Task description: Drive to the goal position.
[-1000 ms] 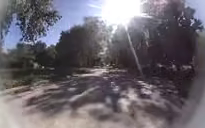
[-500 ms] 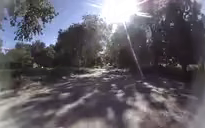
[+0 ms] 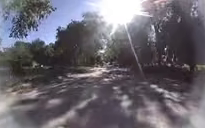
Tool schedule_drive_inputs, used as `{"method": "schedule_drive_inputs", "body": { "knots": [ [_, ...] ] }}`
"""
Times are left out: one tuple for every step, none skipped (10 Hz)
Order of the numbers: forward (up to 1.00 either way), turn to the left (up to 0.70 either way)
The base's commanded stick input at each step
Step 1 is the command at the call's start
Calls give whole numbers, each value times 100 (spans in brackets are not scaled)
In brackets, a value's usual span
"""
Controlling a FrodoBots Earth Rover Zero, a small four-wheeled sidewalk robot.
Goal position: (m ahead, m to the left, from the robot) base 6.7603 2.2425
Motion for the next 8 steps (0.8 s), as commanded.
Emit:
{"method": "schedule_drive_inputs", "body": {
  "knots": [
    [100,5],
    [100,5],
    [100,5],
    [100,5],
    [100,5],
    [100,5],
    [100,5],
    [100,5]
  ]
}}
